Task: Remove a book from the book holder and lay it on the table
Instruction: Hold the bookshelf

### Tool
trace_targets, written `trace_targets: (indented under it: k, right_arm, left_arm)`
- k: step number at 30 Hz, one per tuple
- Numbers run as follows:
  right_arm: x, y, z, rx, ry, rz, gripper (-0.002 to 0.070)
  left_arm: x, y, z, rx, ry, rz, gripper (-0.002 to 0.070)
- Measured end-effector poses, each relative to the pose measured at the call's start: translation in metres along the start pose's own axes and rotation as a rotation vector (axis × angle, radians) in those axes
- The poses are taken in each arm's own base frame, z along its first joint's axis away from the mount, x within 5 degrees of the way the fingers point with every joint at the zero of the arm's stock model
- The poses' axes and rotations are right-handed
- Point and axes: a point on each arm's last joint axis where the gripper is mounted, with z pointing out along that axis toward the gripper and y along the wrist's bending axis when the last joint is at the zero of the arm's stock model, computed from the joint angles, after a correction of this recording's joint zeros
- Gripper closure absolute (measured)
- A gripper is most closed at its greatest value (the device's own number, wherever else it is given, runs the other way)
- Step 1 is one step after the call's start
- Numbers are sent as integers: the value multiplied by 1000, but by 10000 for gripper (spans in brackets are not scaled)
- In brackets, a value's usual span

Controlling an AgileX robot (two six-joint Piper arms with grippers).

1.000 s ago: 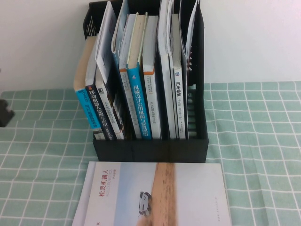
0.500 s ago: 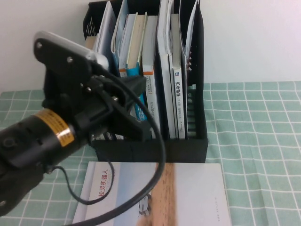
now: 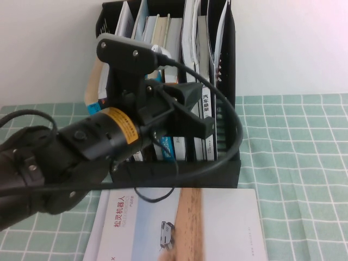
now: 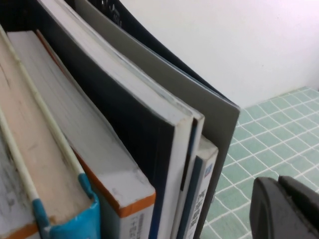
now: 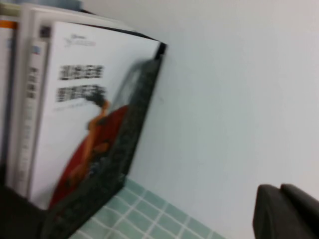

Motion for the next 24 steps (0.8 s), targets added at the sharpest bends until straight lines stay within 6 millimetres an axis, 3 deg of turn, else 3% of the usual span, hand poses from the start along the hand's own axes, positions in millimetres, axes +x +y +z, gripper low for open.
trace_targets:
  k: [7,12,16,21,24]
  right_arm:
    - [0,9,0,-90,-12,2,678]
    - [12,-22,-3,214,204,-56,678]
    - [32,-46,-11,465,473,38,678]
    - [59,-28,-1,282,737,164,678]
    - [61,-12,7,131,741,305,678]
  left_arm:
    - [2,3,30,-22,17,-118,678]
    - [7,5,47,-29,39,-123,678]
    - [10,6,54,-30,49,-73,678]
    - [11,6,55,-34,50,-23,678]
    - [12,7,54,-44,65,2,678]
